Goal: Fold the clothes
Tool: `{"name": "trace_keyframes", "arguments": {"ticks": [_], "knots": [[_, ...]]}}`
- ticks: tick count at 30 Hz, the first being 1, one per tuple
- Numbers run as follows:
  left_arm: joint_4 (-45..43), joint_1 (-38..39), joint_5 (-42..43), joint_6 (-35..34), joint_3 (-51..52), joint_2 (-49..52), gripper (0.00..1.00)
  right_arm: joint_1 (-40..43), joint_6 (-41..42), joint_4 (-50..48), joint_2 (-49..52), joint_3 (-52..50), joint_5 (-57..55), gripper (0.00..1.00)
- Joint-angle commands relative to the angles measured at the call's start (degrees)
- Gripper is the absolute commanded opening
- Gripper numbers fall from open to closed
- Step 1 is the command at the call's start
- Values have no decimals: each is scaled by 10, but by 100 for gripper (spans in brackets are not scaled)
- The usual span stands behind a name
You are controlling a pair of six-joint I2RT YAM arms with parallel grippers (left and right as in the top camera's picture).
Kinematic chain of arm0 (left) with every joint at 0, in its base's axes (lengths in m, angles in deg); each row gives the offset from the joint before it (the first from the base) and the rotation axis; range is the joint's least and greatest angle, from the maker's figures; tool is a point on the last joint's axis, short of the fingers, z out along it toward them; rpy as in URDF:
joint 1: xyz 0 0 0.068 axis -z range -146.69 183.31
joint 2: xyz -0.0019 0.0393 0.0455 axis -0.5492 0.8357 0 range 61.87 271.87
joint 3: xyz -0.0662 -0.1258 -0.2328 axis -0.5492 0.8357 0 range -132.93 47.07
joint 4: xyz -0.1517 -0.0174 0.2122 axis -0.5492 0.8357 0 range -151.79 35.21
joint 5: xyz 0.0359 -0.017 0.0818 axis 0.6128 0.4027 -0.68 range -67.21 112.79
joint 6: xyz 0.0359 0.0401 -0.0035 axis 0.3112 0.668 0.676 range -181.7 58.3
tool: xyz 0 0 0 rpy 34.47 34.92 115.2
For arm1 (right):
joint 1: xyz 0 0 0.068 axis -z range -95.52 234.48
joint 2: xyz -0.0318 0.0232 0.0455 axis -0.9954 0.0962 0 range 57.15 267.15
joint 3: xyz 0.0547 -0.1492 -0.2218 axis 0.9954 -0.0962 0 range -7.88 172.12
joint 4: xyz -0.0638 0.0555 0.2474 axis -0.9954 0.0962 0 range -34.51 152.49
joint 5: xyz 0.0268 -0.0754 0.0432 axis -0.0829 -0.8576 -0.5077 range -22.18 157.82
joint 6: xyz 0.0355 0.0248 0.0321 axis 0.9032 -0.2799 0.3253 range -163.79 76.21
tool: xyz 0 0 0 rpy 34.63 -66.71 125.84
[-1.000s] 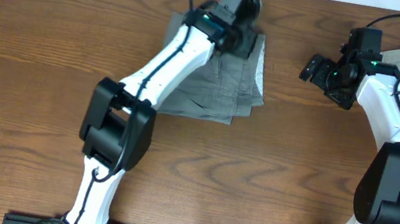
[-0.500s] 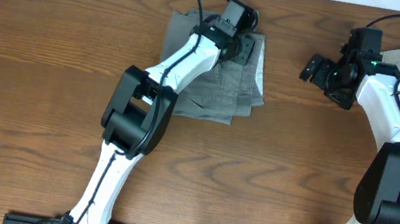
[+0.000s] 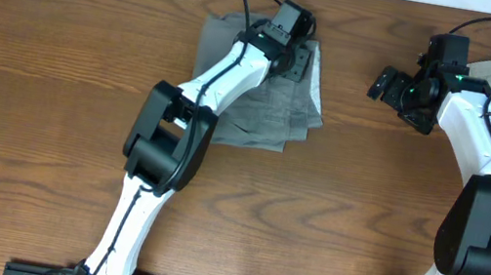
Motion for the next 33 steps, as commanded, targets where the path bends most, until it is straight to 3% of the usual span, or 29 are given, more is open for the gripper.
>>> {"name": "trace_keyframes", "arguments": {"ticks": [1,4,12,15,19,25,33], "knots": [[41,-21,-17,-1,-1,-82,87,-3,-8,0,3,9,2,99],[99,-46,-18,-1,-1,-129,99,-5,-8,0,3,9,2,99],[236,-177,-17,-1,4,-164,98,-5,-8,0,3,9,2,99],[254,-231,27,-1,23,-155,98,-6,-8,0,3,9,2,99],[251,-286,158,29,67,-141,98,-6,-8,0,3,9,2,99],[225,-313,260,95,132,-114,98,-5,-8,0,3,9,2,99],[148,-278,279,90,210,-108,98,-6,-8,0,3,9,2,99]]}}
